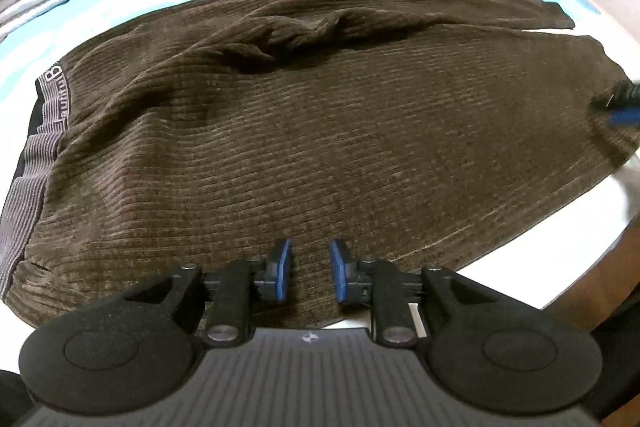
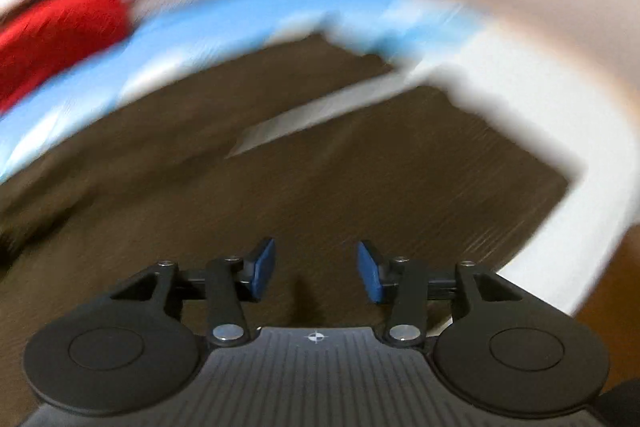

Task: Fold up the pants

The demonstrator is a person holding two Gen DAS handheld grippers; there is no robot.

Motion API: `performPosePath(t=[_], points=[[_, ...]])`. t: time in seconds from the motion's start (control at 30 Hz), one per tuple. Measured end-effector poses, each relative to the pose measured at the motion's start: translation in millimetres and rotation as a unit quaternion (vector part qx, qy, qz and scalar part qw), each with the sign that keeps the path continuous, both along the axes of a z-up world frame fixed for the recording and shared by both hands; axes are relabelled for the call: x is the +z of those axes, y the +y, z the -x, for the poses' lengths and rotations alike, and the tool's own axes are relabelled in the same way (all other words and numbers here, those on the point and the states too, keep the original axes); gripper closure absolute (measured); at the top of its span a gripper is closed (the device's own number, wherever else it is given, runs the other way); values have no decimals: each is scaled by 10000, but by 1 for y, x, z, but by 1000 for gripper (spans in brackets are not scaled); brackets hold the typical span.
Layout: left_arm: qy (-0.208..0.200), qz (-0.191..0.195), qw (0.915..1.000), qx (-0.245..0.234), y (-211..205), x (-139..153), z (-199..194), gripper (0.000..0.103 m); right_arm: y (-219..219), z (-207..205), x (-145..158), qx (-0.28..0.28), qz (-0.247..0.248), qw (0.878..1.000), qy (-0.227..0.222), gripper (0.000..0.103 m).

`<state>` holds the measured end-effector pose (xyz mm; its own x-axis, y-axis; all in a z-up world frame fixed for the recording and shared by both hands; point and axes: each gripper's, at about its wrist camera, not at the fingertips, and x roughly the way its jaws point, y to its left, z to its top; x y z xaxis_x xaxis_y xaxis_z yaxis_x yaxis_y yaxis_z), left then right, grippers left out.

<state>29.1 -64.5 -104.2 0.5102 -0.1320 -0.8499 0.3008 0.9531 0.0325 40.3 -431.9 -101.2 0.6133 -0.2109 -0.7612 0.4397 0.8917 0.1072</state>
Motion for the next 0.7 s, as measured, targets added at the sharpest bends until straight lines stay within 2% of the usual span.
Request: performPosePath(t=[0.03,0.07,0.1,0.2,0.3,0.43,0.57,0.63,0.7], points=[[-18,101,9999,35,1,2,1,77,7,-4,-10,257,-175,9991,272,57],[-76,190,9998,79,4,5,2,77,15,-6,-12,411,-115,9985,351,57],[-174,222,9995,116,5,9,2,77,25,-6,-9,558,145,9979,285,57],[-555,292,9978,194,9,21,6,74,53,-9,22,1050,601,9922,-302,57],[-878,358,9950,312,10,31,8,73,82,-12,63,1450,895,9813,-896,57],[-1159,386,9912,503,15,42,7,68,117,-15,142,1842,927,9599,-1898,57],[-1272,452,9879,766,25,50,5,67,131,-10,211,2034,885,9360,-2733,56],[-1265,474,9870,870,27,53,4,67,131,-5,230,2070,890,9275,-2984,55],[-1275,546,9859,939,32,56,5,68,128,-2,233,2106,886,9246,-3048,54]])
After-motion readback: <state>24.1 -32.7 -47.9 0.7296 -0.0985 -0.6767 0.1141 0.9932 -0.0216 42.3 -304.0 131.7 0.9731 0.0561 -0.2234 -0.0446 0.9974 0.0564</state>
